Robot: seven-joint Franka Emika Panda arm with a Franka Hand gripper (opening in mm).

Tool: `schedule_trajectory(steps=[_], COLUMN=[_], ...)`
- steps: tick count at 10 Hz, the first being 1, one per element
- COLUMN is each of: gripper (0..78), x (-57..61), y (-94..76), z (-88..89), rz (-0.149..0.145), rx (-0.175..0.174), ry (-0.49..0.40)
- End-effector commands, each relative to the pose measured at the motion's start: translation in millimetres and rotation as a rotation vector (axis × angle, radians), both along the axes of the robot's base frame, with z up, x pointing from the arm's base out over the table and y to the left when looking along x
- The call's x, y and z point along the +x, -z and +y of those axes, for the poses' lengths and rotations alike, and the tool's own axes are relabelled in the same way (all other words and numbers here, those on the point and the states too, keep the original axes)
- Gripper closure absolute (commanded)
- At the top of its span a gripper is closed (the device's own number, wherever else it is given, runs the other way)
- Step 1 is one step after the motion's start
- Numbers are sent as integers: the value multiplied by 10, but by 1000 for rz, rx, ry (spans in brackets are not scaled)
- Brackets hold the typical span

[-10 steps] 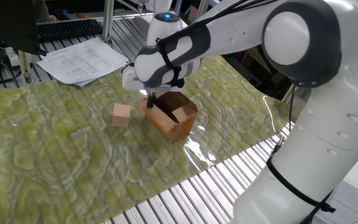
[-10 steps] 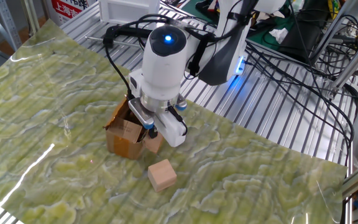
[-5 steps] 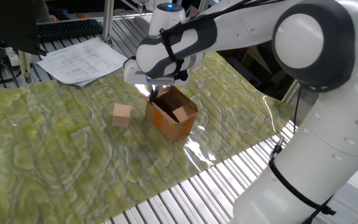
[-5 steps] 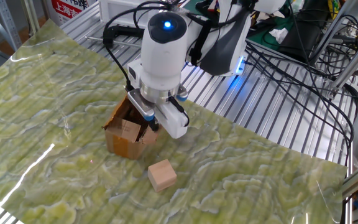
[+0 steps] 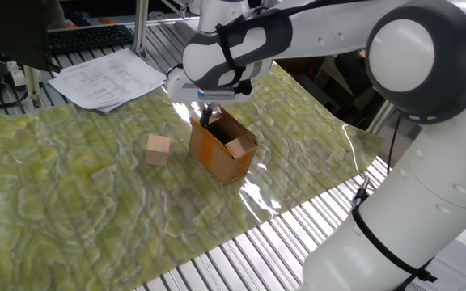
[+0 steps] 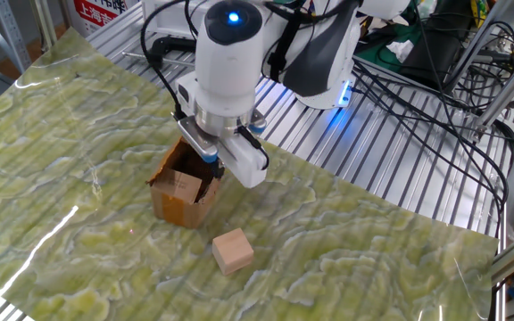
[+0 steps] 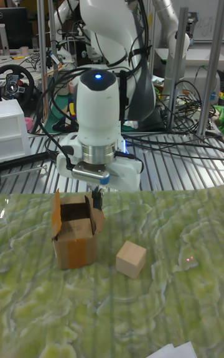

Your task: Open a box

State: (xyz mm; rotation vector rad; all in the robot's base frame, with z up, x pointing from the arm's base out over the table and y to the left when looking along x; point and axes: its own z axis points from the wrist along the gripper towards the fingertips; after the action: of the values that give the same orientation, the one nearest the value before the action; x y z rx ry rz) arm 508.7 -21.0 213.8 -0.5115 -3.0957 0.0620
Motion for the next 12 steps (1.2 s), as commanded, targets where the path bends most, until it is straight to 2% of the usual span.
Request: schedule_trajectory(steps=[1, 2, 5, 9, 10, 11, 12], gripper=[776, 776, 776, 776, 776, 776, 776], x=[87, 129, 129, 129, 129, 129, 129], y=[65, 98, 98, 98, 98, 98, 98], z=[-118, -179, -179, -179, -179, -179, -179], rz=[-4, -4, -11, -8, -6, -8, -6], rx=[-1, -1, -1, -3, 1, 20, 20], ry=[-24, -37, -76, -85, -85, -70, -59])
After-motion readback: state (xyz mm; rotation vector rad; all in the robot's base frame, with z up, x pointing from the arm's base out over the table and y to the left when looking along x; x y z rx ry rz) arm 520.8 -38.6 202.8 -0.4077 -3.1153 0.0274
